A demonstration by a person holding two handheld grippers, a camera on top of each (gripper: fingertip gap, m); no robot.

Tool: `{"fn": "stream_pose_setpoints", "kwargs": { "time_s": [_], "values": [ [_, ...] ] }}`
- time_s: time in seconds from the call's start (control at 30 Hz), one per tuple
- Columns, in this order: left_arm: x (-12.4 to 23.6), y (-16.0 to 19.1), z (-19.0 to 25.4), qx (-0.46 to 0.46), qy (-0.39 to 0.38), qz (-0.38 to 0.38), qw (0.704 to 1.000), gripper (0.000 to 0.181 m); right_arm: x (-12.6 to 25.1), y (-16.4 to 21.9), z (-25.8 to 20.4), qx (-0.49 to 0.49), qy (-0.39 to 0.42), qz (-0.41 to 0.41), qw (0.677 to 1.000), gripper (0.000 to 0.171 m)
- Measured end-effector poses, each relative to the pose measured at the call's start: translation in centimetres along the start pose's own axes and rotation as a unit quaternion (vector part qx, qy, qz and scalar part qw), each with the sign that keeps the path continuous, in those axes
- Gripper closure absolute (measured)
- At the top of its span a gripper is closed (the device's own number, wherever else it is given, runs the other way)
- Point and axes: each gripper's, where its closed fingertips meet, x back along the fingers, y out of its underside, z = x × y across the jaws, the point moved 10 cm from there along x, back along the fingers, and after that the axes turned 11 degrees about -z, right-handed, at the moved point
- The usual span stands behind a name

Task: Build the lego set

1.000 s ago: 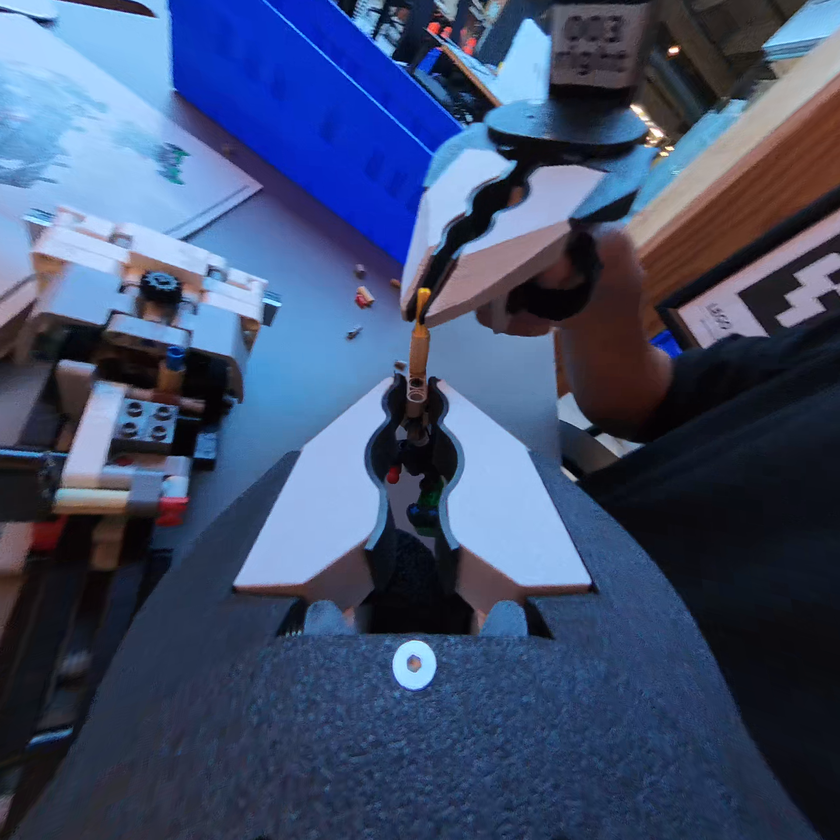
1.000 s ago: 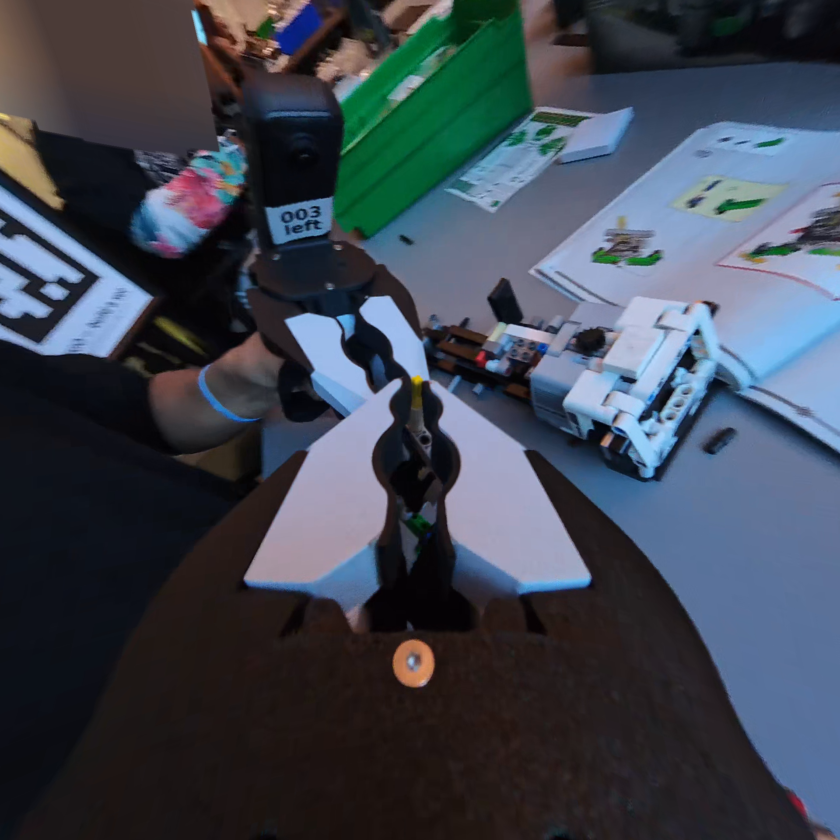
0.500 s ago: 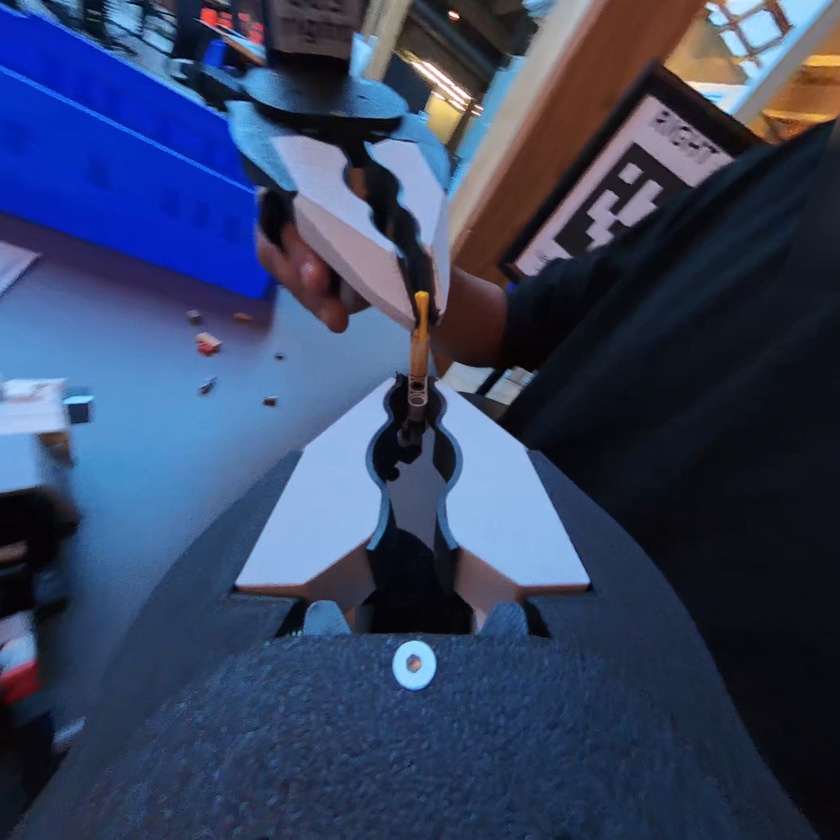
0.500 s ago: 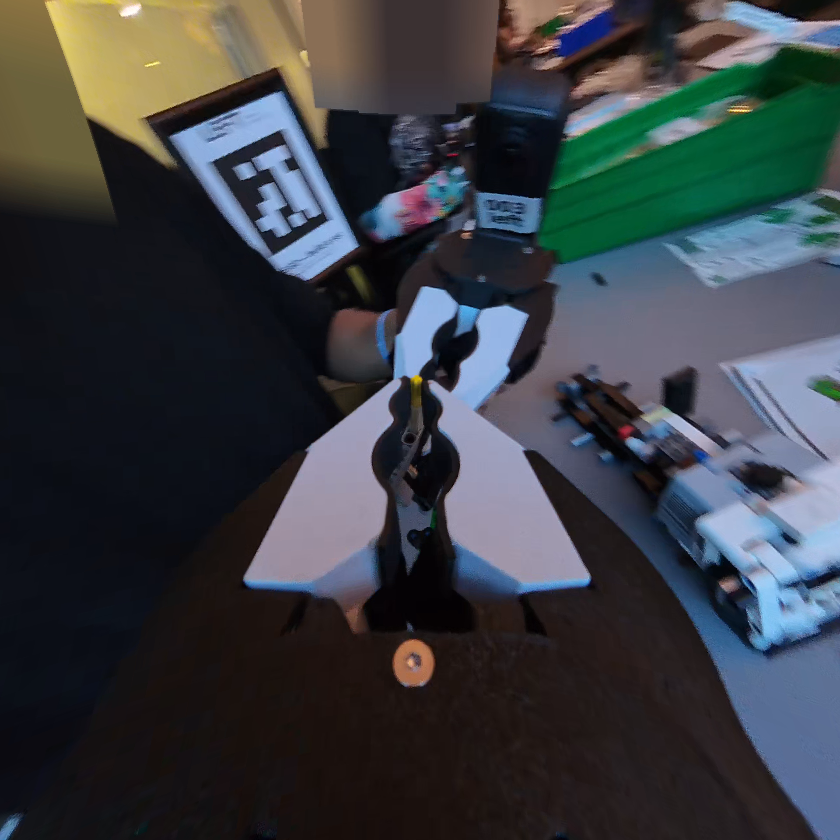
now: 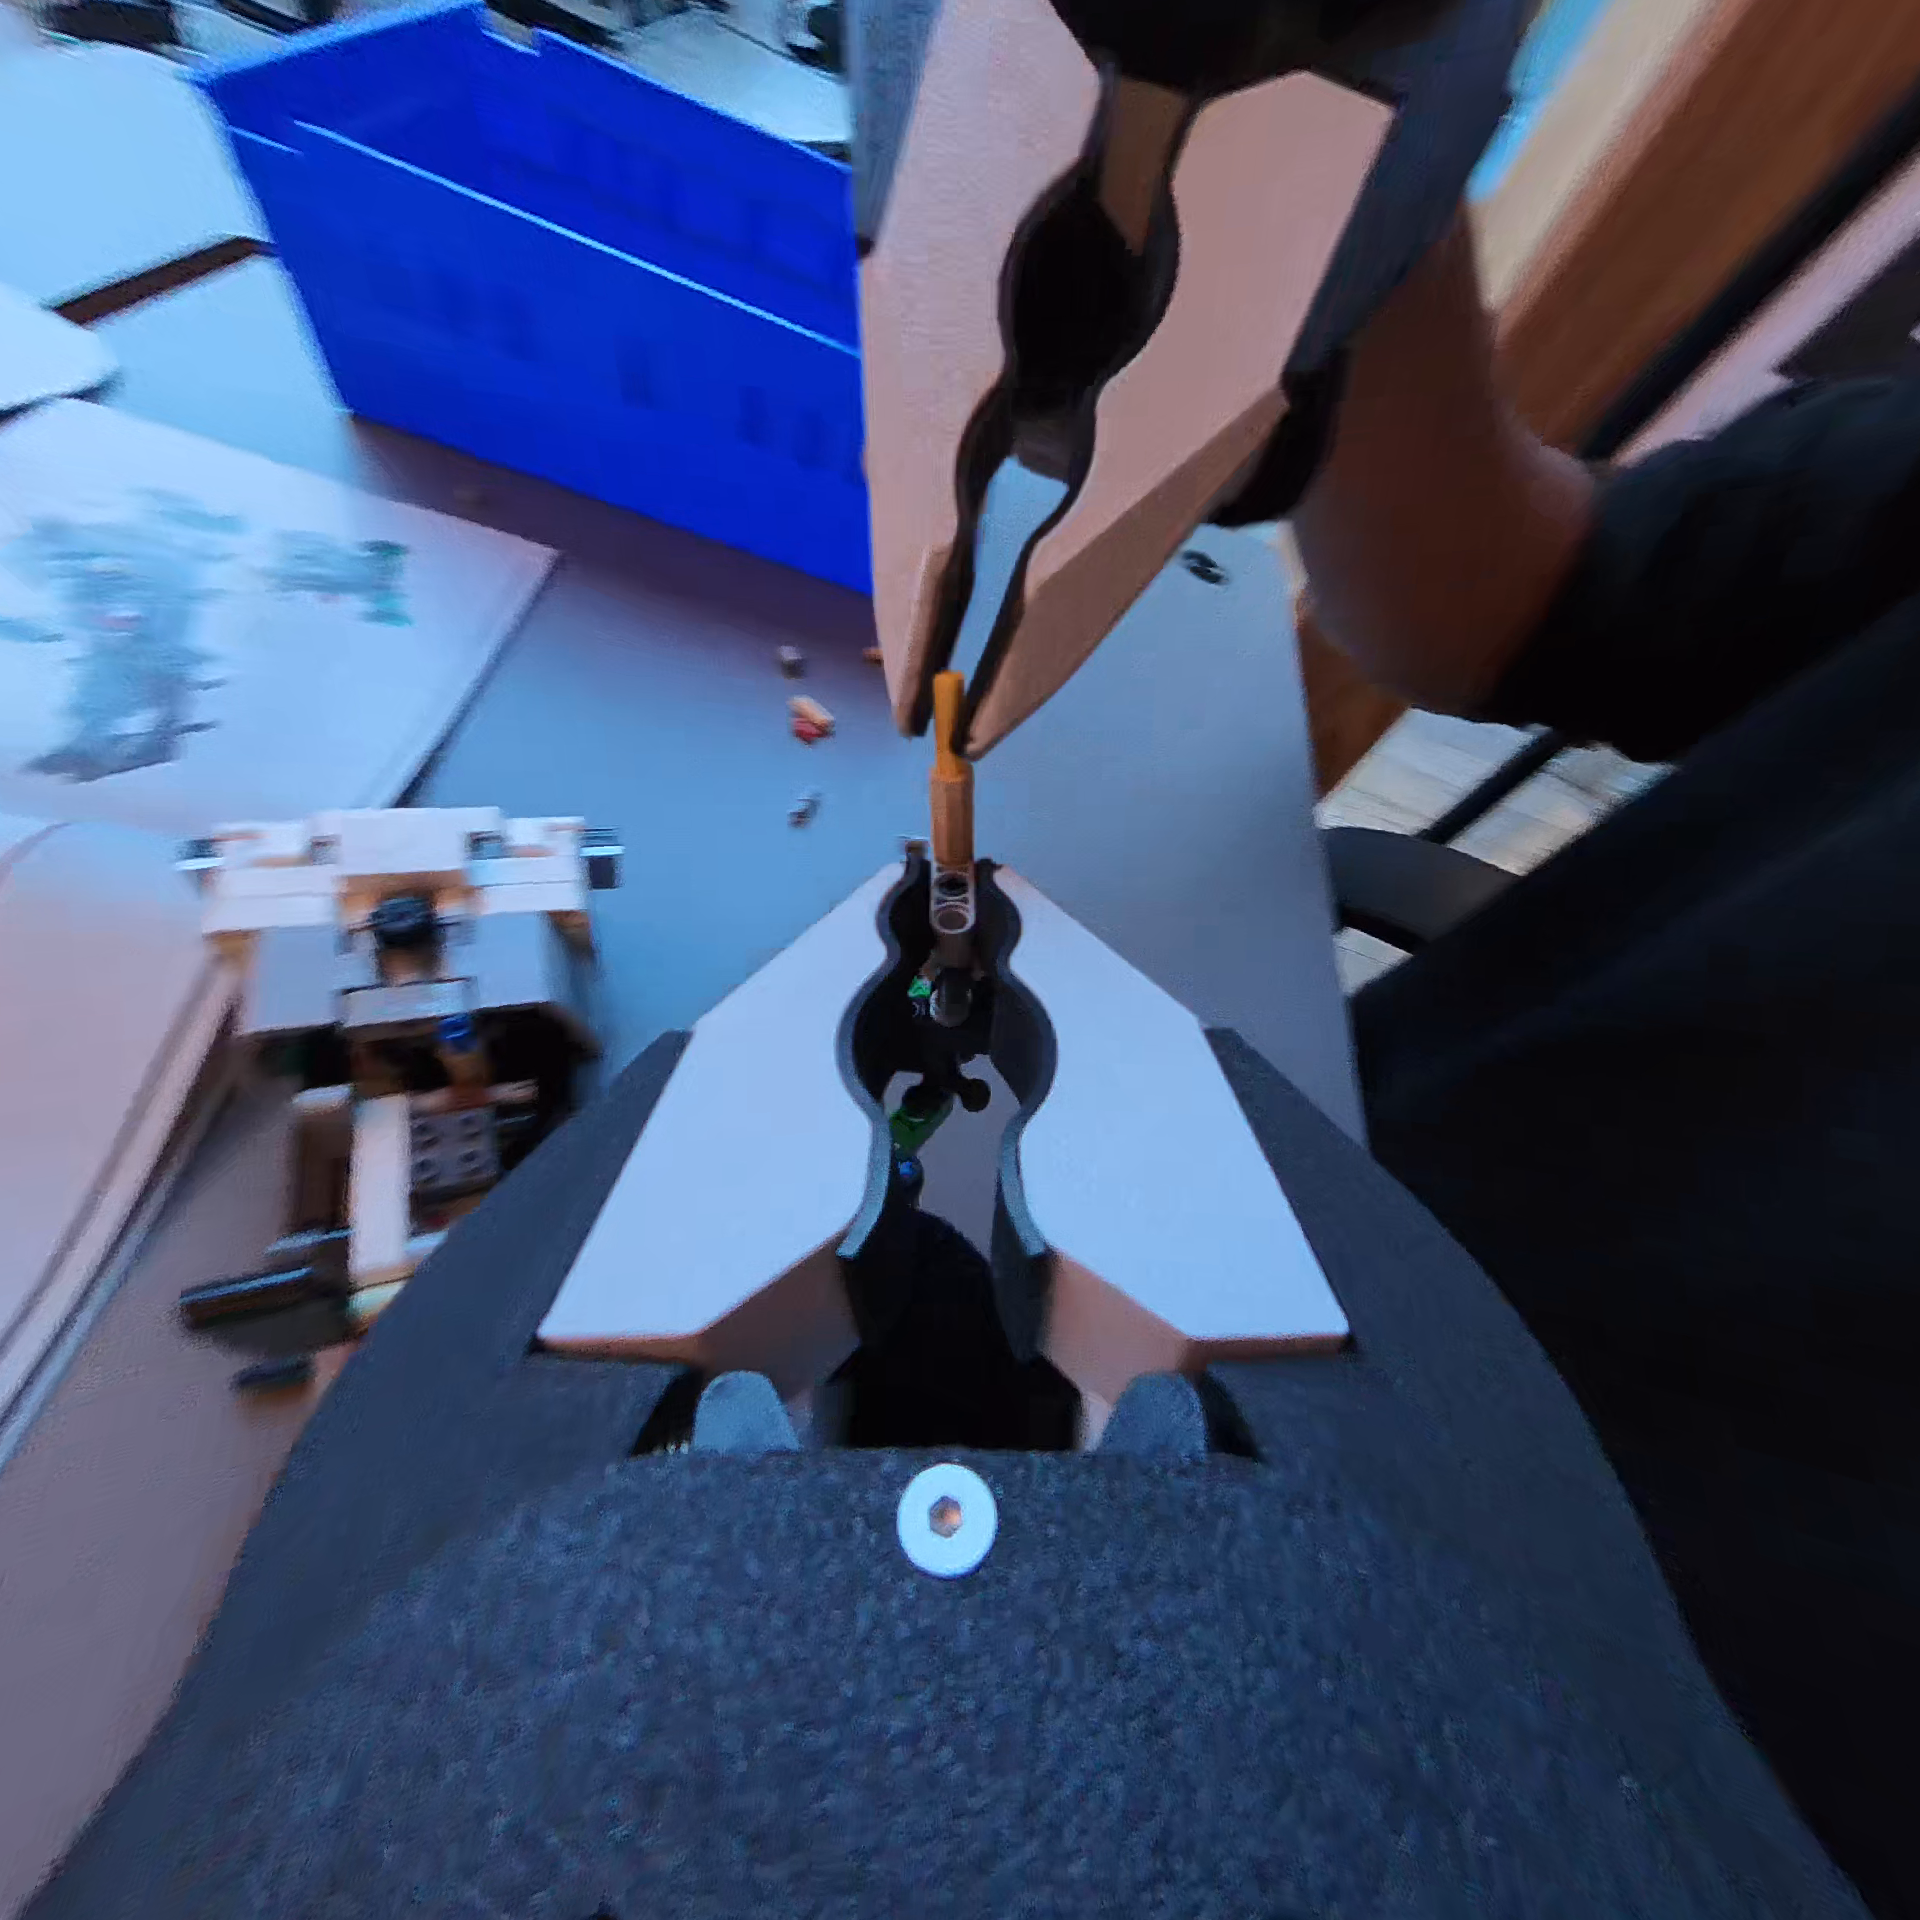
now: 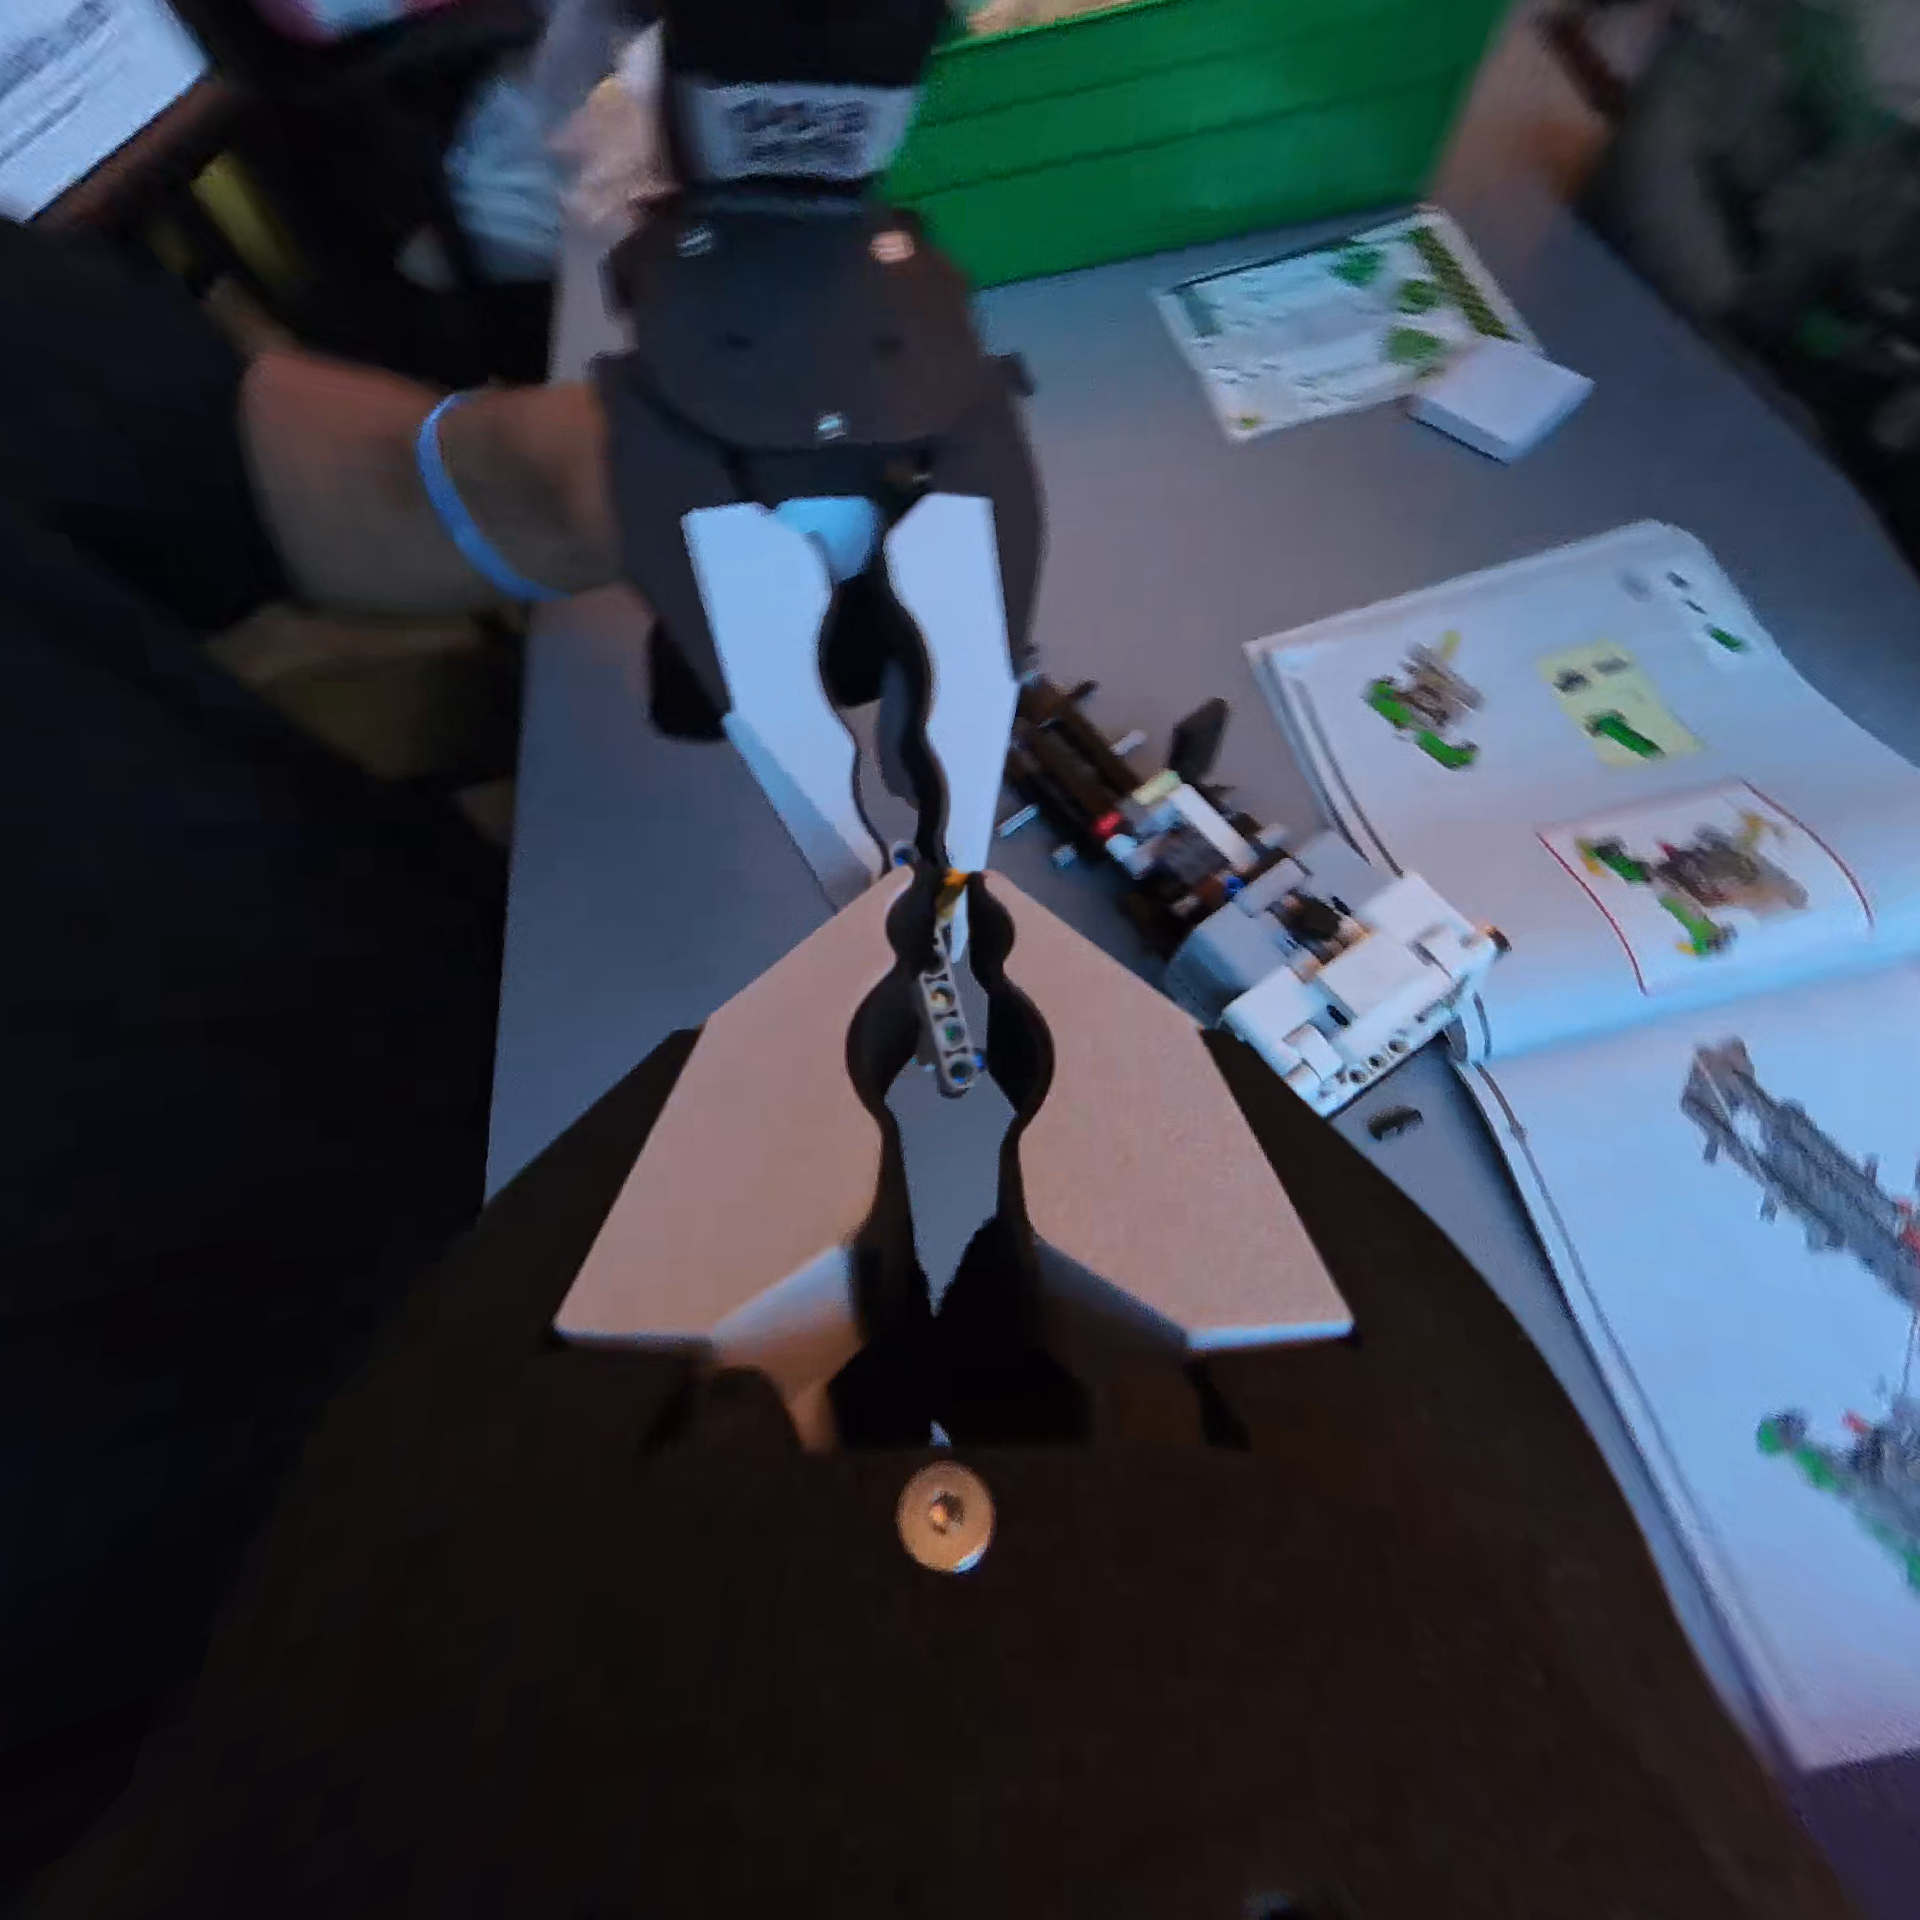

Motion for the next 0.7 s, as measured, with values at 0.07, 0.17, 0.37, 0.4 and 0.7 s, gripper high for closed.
{"fn": "stream_pose_setpoints", "kwargs": {
  "time_s": [0.07, 0.17, 0.37, 0.4, 0.7],
  "values": [
    [0.2, -0.1, -0.4, 0.003, -0.047, 0.002, 0.999, 0.176, -0.4, -0.1, 0.1, -0.054, 0.029, 0.021, 0.998, 0.168],
    [0.2, 0.0, -0.4, 0.005, -0.050, 0.000, 0.999, 0.176, -0.2, -0.2, -0.5, -0.004, 0.069, 0.019, 0.997, 0.167],
    [0.6, 0.2, 0.3, -0.005, -0.021, -0.026, 0.999, 0.176, 3.9, -2.3, -1.4, 0.186, 0.019, -0.038, 0.982, 0.144],
    [0.8, 0.1, 0.5, -0.012, -0.016, -0.031, 0.999, 0.176, 4.0, -2.7, -1.7, 0.230, 0.016, -0.069, 0.971, 0.144],
    [2.0, -1.3, 3.5, -0.090, -0.028, -0.078, 0.993, 0.176, 2.6, -5.6, -4.4, 0.436, 0.014, -0.225, 0.871, 0.152]
  ]
}}
